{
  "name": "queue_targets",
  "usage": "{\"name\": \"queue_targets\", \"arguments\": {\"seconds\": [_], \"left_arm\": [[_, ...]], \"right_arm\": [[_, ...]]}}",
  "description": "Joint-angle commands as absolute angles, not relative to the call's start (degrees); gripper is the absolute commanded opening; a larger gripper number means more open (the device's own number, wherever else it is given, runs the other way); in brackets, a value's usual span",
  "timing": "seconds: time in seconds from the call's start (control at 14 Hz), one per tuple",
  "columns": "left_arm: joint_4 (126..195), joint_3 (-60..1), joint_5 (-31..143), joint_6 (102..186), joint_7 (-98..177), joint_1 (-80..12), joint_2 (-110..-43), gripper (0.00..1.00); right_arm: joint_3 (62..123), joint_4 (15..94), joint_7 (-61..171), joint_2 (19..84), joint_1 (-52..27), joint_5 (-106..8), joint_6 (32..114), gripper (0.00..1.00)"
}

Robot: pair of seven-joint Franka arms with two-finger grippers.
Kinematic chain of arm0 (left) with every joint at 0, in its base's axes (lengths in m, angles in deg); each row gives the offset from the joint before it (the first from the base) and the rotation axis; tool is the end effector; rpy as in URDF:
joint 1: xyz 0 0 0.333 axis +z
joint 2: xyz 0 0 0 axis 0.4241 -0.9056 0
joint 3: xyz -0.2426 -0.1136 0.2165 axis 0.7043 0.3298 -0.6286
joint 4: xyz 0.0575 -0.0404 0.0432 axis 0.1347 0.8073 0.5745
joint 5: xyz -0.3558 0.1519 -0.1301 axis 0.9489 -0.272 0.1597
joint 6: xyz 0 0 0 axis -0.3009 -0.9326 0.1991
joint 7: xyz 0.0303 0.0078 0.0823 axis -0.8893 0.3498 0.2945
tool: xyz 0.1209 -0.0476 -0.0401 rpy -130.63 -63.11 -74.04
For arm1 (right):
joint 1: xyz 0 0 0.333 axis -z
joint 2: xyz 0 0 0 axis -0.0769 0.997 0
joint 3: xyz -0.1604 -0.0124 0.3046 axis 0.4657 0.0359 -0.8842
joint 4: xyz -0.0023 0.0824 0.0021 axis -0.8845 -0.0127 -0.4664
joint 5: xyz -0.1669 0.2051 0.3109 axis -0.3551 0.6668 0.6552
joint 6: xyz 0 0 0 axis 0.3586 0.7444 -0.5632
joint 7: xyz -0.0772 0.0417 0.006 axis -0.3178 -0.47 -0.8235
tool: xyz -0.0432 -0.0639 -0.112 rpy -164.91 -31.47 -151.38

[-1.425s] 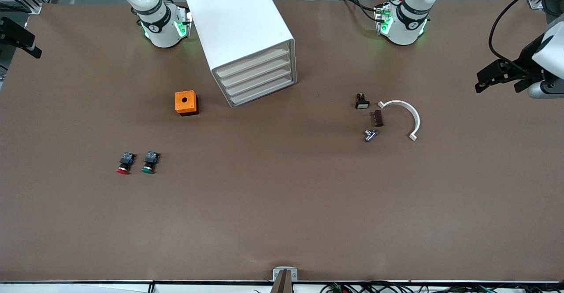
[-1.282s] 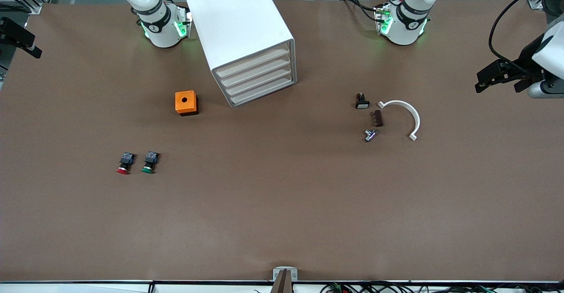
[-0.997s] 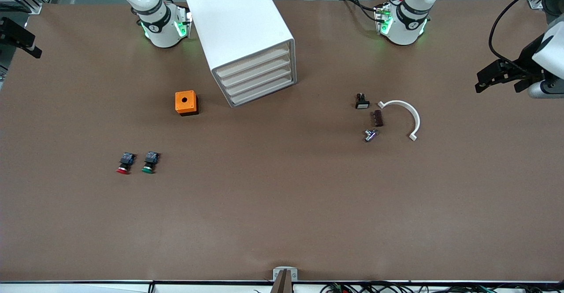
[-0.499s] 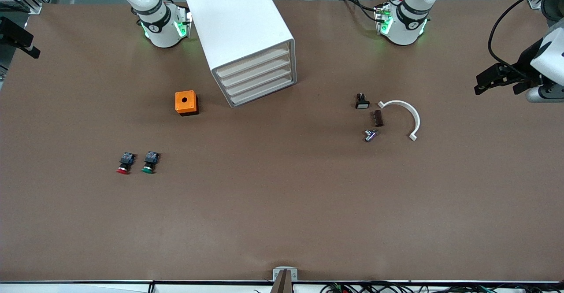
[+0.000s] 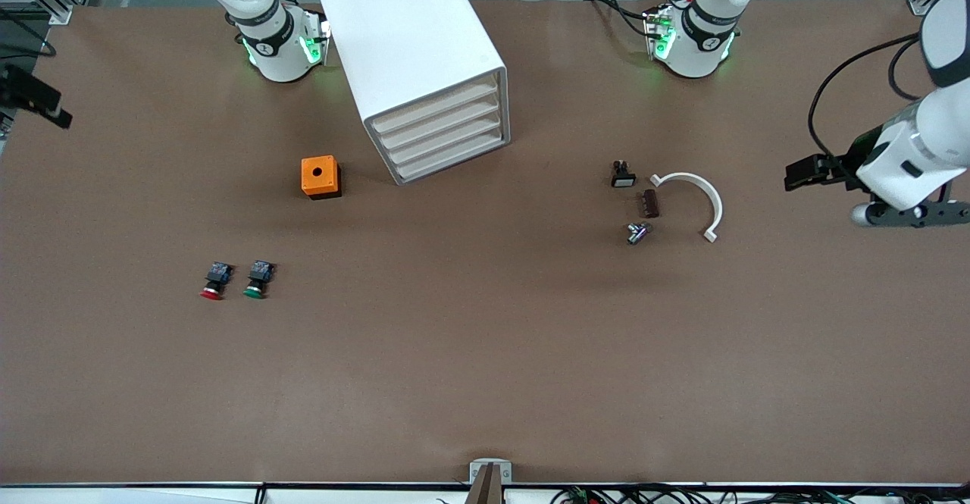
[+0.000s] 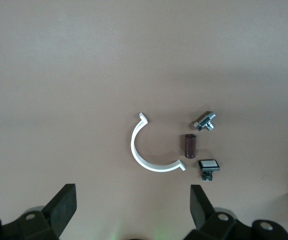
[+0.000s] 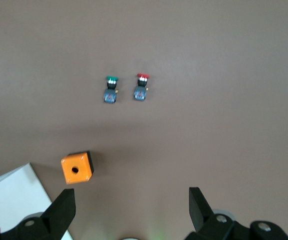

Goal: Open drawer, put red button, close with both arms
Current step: 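Reach the right gripper to the red button while the left gripper reaches the drawer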

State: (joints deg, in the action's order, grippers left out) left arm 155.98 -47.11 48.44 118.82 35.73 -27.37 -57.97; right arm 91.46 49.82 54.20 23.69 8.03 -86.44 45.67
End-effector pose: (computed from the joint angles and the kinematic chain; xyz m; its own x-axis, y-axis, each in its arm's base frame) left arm 0.5950 -0.0317 0.5177 0.9861 -0.0010 -0.1663 0.0014 -0.9999 0.0140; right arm 0.5346 -0.0794 0.6296 0.9988 -0.0411 -0.0279 -0.0413 -0.9991 -0.0069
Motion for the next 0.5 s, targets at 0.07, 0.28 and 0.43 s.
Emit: {"name": "queue_targets", "arguments": {"seconds": [0.07, 0.28, 0.43], "left_arm": [[154.8, -46.7, 49.0, 121.7, 36.9, -29.1, -63.3, 1.00], [154.8, -46.0, 50.6, 125.4, 37.2, -30.1, -67.6, 1.00], [154.8, -45.7, 50.6, 127.4, 40.5, -31.5, -70.2, 1.00]], "right_arm": [[91.0, 47.1, 53.7, 32.4, 9.2, -86.5, 48.0, 1.00], [91.0, 47.5, 53.7, 36.1, 11.3, -86.3, 53.9, 1.00], [91.0, 48.7, 54.5, 36.4, 11.4, -86.3, 55.8, 1.00]]}}
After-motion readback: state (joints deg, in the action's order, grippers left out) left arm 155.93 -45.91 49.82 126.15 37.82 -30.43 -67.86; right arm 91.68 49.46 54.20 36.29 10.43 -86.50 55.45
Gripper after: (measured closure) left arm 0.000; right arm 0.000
